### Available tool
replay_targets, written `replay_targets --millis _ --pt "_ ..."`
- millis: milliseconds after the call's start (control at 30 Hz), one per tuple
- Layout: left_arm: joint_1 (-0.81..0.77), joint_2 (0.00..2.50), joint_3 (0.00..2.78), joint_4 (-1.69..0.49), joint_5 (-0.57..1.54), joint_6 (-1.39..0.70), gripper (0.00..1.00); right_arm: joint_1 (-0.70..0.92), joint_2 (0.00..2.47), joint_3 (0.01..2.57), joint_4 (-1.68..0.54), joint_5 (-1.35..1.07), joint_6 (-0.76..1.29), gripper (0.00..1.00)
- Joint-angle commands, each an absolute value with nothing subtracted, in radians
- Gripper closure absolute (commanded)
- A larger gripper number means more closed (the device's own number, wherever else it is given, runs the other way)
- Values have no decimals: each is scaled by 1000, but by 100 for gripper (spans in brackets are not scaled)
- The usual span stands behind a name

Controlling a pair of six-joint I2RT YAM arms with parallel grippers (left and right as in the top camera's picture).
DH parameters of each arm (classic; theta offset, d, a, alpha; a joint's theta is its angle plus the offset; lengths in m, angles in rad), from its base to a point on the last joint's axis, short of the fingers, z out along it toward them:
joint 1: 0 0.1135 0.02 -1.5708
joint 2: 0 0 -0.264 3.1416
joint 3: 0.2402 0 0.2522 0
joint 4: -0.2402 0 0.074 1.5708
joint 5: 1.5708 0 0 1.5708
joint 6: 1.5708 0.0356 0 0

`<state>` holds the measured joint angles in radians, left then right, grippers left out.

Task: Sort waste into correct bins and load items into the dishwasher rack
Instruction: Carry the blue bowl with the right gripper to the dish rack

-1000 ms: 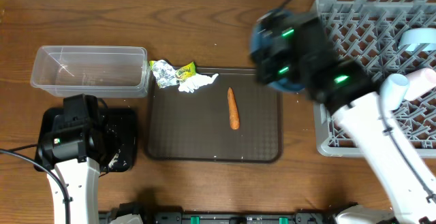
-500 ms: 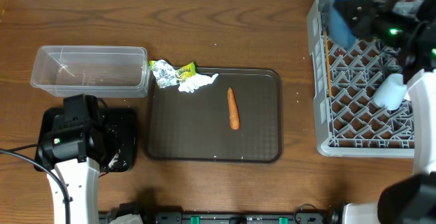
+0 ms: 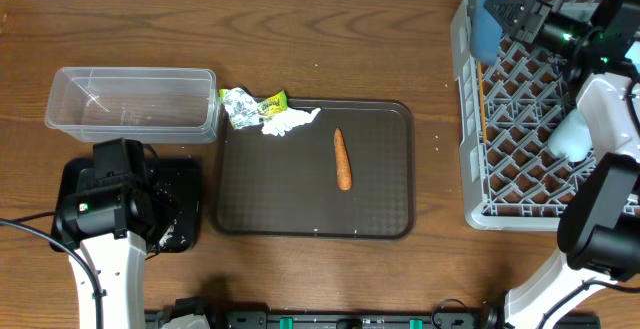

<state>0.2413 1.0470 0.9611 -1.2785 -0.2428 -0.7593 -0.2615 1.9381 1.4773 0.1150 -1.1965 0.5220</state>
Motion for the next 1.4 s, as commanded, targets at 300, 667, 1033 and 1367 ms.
replay_targets --millis 300,667,1033,1367 --pt "247 1045 973 -1283 -255 -768 2 -362 1982 1483 146 -1193 645 99" --pt "247 1045 973 -1283 -255 -768 2 -391 1982 1483 138 -1235 652 99" --pt "247 1045 973 -1283 -255 -768 2 -453 1982 1483 138 -1227 660 92" --pt "247 1045 973 -1283 -255 -768 2 -544 1982 1483 91 -1205 687 38"
